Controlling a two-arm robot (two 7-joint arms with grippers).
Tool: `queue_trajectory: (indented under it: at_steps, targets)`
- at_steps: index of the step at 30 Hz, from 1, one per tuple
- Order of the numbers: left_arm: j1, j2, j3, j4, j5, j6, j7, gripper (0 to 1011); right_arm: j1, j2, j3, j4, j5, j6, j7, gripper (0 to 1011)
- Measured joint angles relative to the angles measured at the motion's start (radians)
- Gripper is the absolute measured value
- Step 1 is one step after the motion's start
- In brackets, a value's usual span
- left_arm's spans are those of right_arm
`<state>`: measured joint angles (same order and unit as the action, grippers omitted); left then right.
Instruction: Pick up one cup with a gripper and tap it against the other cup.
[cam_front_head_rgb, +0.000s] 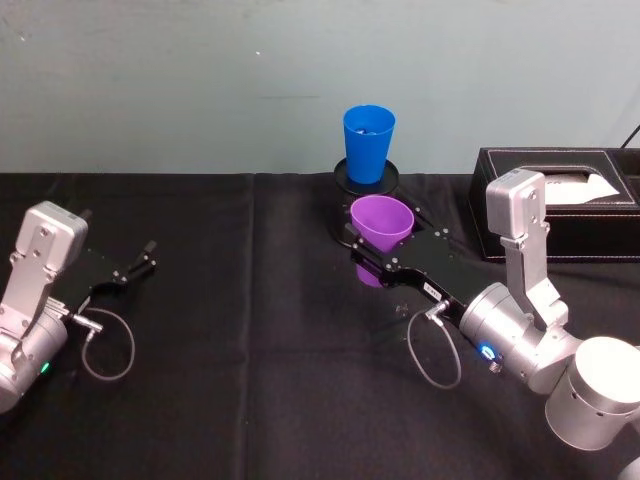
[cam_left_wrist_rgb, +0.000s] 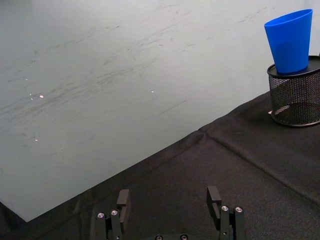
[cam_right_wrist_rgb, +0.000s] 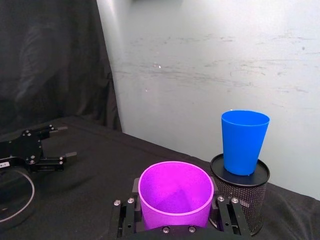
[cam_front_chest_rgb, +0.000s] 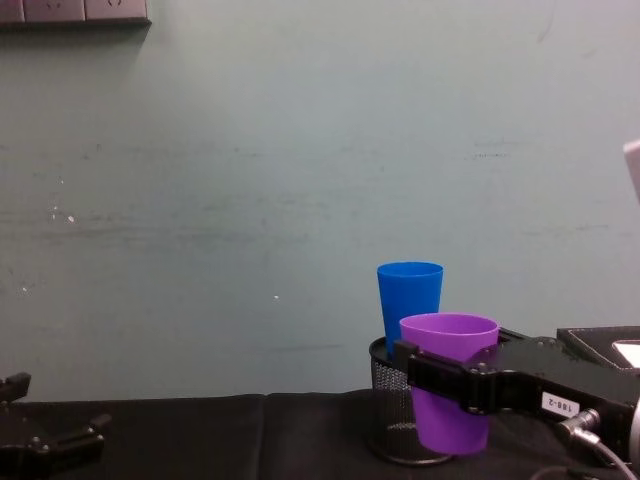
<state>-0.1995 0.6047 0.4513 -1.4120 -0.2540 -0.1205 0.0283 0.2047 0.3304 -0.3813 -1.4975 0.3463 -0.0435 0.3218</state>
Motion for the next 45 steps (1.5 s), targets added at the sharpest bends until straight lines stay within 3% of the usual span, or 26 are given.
queue_trajectory:
  at_steps: [45]
  targets:
    - [0.0, 0.0, 0.0, 0.0, 0.0, 0.0, 0.0, 1000, 0.0, 0.0, 0.0, 0.0, 0.0, 0.0, 0.0, 733]
